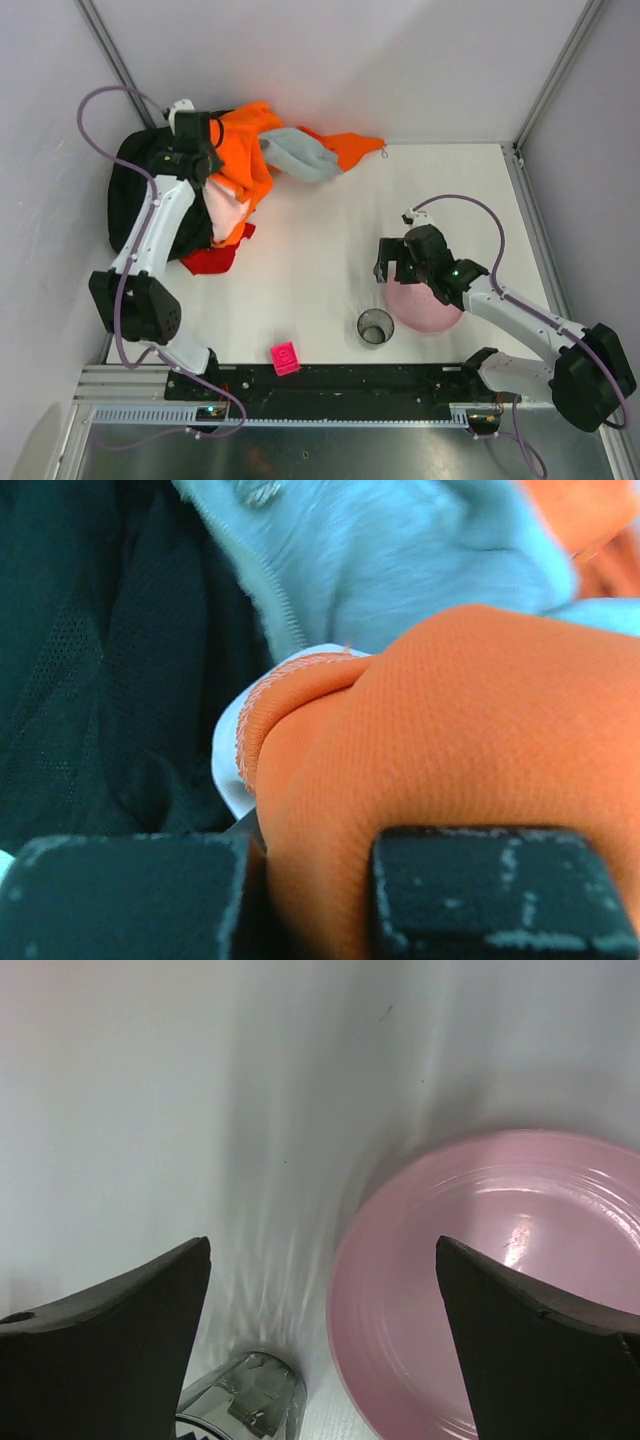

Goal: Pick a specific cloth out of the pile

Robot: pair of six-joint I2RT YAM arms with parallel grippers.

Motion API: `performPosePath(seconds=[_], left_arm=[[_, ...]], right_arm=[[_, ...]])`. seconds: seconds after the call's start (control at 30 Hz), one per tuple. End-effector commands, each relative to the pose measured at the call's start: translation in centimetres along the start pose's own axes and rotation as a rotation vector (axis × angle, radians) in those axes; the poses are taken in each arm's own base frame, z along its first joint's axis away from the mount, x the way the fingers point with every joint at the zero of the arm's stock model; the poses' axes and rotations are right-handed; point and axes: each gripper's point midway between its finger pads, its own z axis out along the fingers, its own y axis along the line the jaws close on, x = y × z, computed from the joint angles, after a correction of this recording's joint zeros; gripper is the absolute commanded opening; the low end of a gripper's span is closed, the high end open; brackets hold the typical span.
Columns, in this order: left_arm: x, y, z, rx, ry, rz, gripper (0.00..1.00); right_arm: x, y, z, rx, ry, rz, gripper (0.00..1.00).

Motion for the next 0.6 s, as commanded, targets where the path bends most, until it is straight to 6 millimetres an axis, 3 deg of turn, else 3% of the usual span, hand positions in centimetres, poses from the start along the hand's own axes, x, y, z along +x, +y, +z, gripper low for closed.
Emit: performPosePath(seconds=[0.0,0.2,0.37,0.47,0.57], left_arm=[[5.1,3.3,4.7,-0.137,0.098,-0.062,0.03],[15.4,3.4,10.9,-0.173,0.374,-0.123,0.02],[22.5,3.7,14.6,-0.213,0.546,-0.115,0.04],[25.3,4.1,15.2,-0.226,0.616,-0.109,0.07],[25.5,4.3,14.6,-0.225,0.623,-0.117,0.13]], right_arm=[[-0.7,1.1,0.2,-0.035,-0.03,0.018,0.99],[-0.5,0.8,-0.1,-0.024,-0.024,0.013,0.99],[-0.5,0.6,-0.5,-0.014,-0.026,0.012,0.99],[-0.5,0.5,-0.7,-0.014,-0.029,0.012,0.99],[-0.6,0.4,-1.0,-0.012,-0.035,0.013,0.99]])
